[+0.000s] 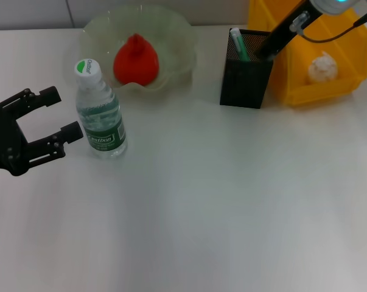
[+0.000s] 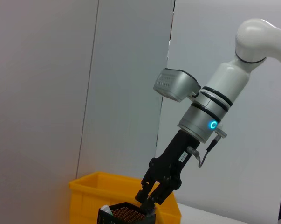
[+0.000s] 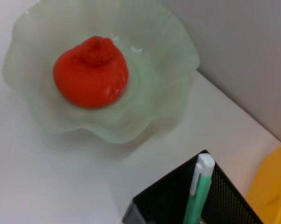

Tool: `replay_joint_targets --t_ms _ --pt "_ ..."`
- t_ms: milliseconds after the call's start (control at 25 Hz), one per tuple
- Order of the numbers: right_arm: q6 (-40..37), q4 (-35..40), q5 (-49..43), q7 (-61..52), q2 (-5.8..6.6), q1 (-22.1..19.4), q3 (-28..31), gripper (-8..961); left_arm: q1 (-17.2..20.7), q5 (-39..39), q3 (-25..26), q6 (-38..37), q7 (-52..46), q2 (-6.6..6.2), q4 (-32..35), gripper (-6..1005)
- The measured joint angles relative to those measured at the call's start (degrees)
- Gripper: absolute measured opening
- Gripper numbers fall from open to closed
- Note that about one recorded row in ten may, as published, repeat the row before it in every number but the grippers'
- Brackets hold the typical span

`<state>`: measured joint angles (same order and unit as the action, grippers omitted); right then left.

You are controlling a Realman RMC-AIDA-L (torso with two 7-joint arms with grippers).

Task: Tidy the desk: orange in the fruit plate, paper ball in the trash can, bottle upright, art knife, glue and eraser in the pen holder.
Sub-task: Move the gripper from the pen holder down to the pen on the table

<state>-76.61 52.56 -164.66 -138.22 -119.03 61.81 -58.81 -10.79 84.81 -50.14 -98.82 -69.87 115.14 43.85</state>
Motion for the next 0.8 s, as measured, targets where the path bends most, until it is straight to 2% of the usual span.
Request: replay_joint_targets --t_ms 440,680,720,800 --pt "-3.9 2.4 0.1 -2.7 0.08 0.3 0.3 358 -0.1 0.0 -0.5 0.5 0.0 0.18 -0.1 769" --pt "-9.3 4.1 -0.1 -5.7 0.79 1.6 0.6 357 -0.2 0.0 -0.5 0.4 0.1 0.18 -0.1 768" --pt "-10.3 4.0 -0.2 -6.8 1.35 2.0 0.6 357 -0.2 0.0 -0.5 0.2 0.1 0.15 -0.1 767" --pt "-10.6 3.9 -0.3 -7.2 1.6 2.2 0.6 356 -0.2 0.0 -0.5 0.1 0.1 0.15 -0.1 767"
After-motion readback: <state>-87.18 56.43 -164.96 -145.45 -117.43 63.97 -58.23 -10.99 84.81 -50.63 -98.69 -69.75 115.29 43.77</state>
